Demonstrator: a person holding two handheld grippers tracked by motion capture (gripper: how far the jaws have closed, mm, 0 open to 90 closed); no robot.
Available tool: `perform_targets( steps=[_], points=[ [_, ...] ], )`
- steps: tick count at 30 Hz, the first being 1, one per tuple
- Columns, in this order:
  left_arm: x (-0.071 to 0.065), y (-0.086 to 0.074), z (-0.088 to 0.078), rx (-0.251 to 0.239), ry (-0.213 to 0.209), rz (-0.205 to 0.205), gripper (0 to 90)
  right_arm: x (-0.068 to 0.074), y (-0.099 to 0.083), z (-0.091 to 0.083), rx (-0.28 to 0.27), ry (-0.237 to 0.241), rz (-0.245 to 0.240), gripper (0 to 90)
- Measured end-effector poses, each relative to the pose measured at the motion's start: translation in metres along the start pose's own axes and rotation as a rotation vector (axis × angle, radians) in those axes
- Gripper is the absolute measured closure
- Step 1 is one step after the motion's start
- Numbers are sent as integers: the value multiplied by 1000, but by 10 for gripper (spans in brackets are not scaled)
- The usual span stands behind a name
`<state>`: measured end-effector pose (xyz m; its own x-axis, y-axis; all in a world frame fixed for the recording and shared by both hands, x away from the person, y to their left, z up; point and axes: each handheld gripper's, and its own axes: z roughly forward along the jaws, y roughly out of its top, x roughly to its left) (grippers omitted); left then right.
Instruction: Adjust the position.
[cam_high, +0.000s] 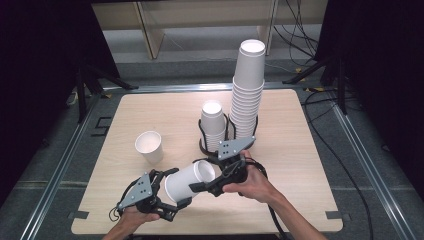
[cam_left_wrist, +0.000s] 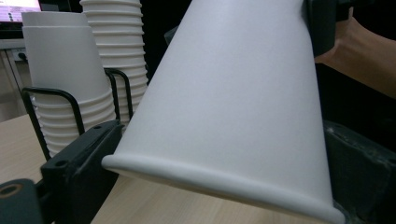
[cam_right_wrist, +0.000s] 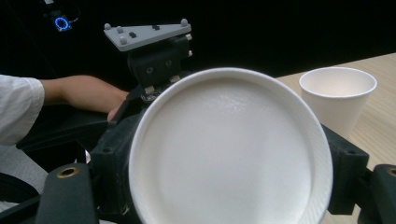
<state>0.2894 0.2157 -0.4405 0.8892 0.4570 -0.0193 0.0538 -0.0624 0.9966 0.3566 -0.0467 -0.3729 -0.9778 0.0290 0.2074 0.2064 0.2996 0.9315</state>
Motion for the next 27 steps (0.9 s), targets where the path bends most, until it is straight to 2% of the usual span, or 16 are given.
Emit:
perform_targets(
  steps=[4,11,22,27],
  points=[
    [0,0,0,13,-14,0,93,1,1,-3,6,5,13,241],
    [1,1,-2,20,-23,0,138,-2,0,-4,-17,16,13,243],
    [1,2,-3,48,-19,29,157,-5,-2,-2,-5,20,36,224],
    [2,2,-3,53,-8,31,163,-5,-2,-2,9,8,43,161]
  ],
)
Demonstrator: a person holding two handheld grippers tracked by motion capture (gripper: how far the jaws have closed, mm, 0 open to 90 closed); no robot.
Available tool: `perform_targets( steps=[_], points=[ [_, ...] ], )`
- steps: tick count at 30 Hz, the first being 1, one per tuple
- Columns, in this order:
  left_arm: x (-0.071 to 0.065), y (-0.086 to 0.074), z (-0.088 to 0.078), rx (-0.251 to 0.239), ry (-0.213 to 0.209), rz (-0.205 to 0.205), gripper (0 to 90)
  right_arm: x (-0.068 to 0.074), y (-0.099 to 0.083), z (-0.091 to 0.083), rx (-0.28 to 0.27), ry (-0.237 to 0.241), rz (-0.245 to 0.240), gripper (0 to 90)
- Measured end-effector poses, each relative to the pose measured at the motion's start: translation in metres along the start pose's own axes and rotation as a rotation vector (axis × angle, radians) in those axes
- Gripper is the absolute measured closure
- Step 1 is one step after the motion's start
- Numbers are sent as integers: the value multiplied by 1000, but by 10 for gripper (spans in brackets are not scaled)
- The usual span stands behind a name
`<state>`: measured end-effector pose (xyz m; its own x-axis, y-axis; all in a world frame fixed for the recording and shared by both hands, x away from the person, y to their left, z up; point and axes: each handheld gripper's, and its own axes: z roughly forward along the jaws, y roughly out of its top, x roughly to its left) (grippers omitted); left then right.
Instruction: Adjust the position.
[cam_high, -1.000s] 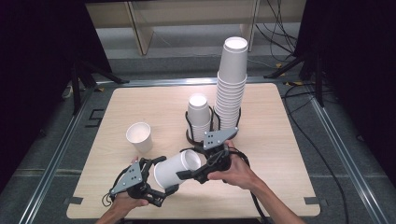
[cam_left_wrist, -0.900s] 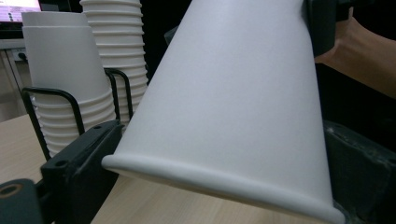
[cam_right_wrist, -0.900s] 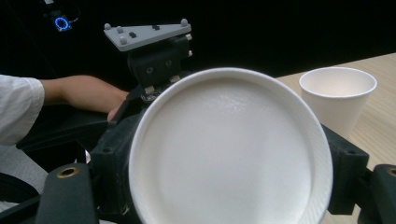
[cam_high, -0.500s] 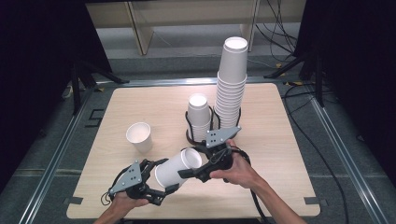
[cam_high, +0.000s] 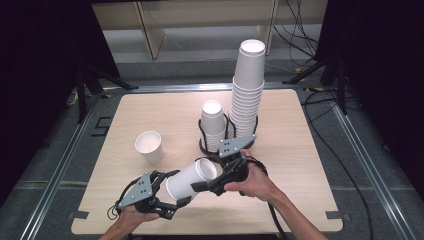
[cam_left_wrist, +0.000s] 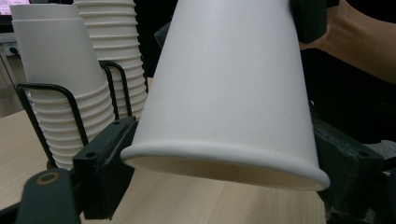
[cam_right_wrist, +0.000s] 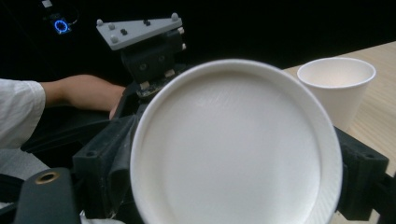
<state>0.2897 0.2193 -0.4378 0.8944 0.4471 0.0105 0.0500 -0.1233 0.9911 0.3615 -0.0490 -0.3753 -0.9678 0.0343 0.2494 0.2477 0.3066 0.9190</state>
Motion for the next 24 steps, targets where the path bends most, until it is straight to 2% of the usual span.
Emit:
perform_targets(
  steps=[4,5,6,7,8,9,10,11,12,13,14,15,17,18,19,20,22,23,24],
  points=[
    [2,-1,-1,23,13,8,163,0,2,-3,27,-34,-13,153],
    [3,-1,0,34,10,15,163,2,3,-5,38,-46,-1,153],
    [3,-2,0,42,16,17,163,3,6,-7,46,-65,-42,152],
    [3,-2,-1,70,24,33,162,4,8,-10,60,-78,-61,152],
    [3,-2,0,80,25,23,163,6,10,-11,66,-91,-60,152],
    [3,-2,1,97,31,35,163,7,13,-14,86,-113,-92,152],
    [3,-3,2,98,33,37,163,9,15,-16,111,-134,-120,153],
    [3,-3,2,123,33,41,163,10,16,-17,133,-153,-137,154],
    [3,-4,4,117,29,41,163,13,19,-19,164,-161,-162,153],
    [2,-4,3,146,36,50,163,14,20,-19,180,-170,-175,154],
    [2,-5,5,141,27,48,163,17,22,-20,210,-181,-182,154],
    [1,-5,5,149,33,42,163,19,24,-20,245,-192,-214,154],
    [1,-5,5,175,31,47,163,22,27,-18,305,-198,-231,155],
    [1,-5,5,180,28,50,163,23,29,-17,332,-207,-257,155],
    [0,-5,7,171,22,47,163,27,30,-16,363,-210,-222,156],
    [0,-5,6,180,19,50,163,25,32,-14,389,-202,-287,156],
    [0,-5,6,199,15,54,163,27,35,-8,456,-207,-312,156],
    [0,-5,6,206,13,57,162,30,36,-6,486,-218,-302,158],
    [-1,-4,6,207,10,56,162,30,36,-3,504,-218,-312,158]
  ],
)
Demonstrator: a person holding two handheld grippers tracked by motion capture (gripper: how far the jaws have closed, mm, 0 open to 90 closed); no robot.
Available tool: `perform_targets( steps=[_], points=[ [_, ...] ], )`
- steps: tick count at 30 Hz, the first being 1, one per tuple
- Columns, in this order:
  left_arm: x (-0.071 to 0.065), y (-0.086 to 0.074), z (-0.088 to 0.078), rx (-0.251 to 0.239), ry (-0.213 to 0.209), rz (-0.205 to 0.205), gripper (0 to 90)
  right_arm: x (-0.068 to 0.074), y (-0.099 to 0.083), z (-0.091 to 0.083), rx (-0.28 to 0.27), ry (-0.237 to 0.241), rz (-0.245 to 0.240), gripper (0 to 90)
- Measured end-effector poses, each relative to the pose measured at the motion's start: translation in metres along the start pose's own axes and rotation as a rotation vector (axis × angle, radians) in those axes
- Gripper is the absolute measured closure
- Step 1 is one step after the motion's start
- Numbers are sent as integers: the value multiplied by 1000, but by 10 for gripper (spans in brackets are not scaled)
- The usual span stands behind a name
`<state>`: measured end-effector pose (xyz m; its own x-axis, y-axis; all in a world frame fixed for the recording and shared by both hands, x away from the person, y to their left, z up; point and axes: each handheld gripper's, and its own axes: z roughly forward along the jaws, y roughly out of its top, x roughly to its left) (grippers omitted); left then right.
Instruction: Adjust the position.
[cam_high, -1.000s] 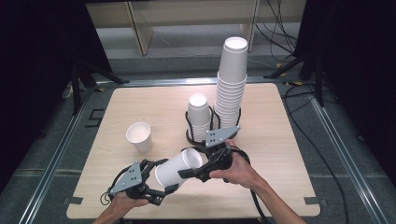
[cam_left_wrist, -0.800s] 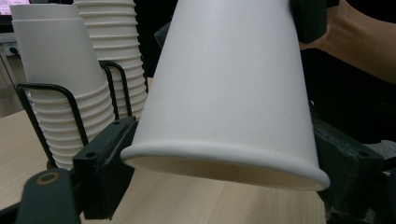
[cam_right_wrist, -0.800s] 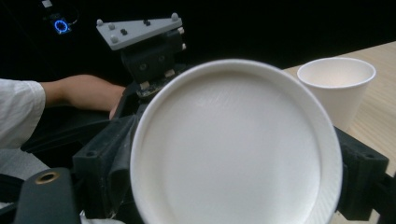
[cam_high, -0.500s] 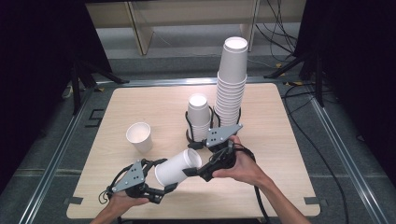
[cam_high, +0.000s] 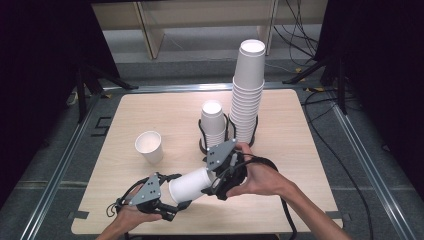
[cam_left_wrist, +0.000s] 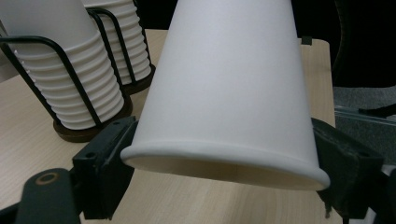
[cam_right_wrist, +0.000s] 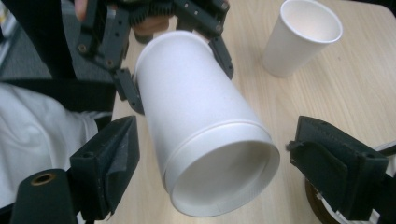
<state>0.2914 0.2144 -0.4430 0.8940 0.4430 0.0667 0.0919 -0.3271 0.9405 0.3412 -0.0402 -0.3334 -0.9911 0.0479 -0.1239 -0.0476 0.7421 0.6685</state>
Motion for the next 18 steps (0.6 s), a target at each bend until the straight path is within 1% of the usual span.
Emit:
perform_targets(
  steps=[1,3,4,5,8,9,10,11,12,13,14,15,16,17,18],
  points=[
    [0,0,0,5,-5,-1,162,0,2,2,18,2,-22,158],
    [-1,0,0,-2,-12,-1,162,2,6,5,50,13,-30,159],
    [-1,0,0,0,-13,-1,162,3,8,7,61,6,-41,159],
    [-1,0,0,0,-17,-2,162,5,9,8,80,4,-28,159],
    [-1,0,0,3,-22,0,162,4,12,12,118,22,-64,159],
    [-1,0,0,4,-23,2,162,5,12,12,135,26,-51,159],
    [-1,1,-1,14,-25,3,162,4,12,15,135,22,-72,159],
    [-2,1,-1,15,-27,3,162,5,12,15,161,6,-71,161],
    [-2,1,-1,18,-30,6,162,6,12,17,170,4,-75,163],
    [-2,1,0,12,-35,8,162,5,13,18,173,16,-94,165],
    [-2,1,-1,20,-33,11,162,6,12,19,172,13,-100,168],
    [-2,2,0,24,-36,17,162,7,12,20,187,6,-83,168],
    [-3,2,0,18,-38,11,162,9,12,20,188,15,-66,168],
    [-3,2,0,16,-39,10,162,8,13,21,196,21,-78,172],
    [-3,2,-1,20,-41,17,162,5,13,24,173,29,-129,173]
  ],
)
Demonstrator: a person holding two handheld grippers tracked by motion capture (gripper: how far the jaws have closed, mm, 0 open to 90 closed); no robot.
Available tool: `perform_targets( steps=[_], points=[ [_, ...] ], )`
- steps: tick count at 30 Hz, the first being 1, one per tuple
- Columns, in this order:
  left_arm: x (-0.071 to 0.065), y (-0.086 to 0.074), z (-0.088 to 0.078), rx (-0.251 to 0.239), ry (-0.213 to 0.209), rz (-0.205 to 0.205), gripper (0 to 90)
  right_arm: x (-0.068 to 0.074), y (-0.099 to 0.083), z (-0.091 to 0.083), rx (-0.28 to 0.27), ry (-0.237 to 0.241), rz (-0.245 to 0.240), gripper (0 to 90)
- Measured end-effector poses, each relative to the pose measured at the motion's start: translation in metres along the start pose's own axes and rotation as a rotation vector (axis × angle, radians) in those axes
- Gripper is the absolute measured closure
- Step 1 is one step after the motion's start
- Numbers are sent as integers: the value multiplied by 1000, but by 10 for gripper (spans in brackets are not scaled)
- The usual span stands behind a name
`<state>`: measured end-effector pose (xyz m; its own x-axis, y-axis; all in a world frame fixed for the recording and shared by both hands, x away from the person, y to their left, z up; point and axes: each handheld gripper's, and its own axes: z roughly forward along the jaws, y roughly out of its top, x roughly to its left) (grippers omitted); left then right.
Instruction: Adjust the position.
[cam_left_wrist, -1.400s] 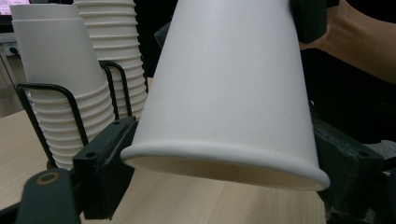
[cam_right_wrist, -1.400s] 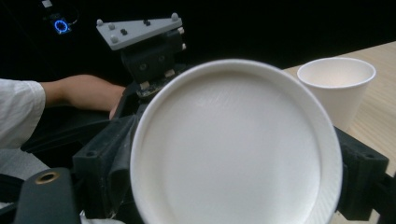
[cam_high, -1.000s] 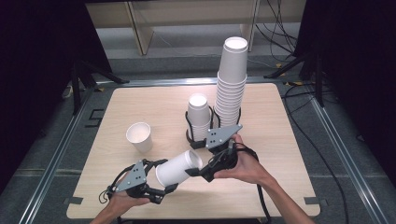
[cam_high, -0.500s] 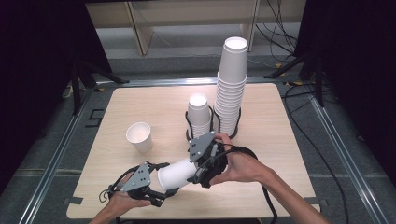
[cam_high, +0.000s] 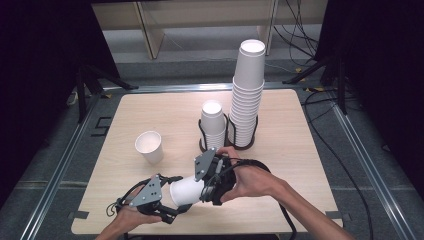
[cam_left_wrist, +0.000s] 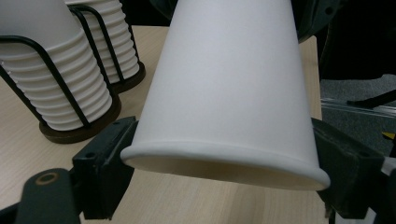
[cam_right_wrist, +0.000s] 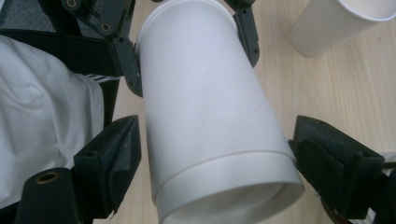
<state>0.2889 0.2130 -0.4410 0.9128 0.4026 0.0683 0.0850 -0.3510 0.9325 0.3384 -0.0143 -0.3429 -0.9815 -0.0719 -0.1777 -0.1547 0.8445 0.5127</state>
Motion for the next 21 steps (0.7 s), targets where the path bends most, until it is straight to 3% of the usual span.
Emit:
perform_targets(
  steps=[2,13,21],
  points=[
    [0,0,1,-20,-5,-3,162,0,0,3,3,8,-5,177],
    [-1,1,-1,-27,-17,7,162,1,0,12,14,38,-26,189],
    [-2,1,-2,-20,-31,18,162,3,0,15,34,69,-12,222]
  ],
)
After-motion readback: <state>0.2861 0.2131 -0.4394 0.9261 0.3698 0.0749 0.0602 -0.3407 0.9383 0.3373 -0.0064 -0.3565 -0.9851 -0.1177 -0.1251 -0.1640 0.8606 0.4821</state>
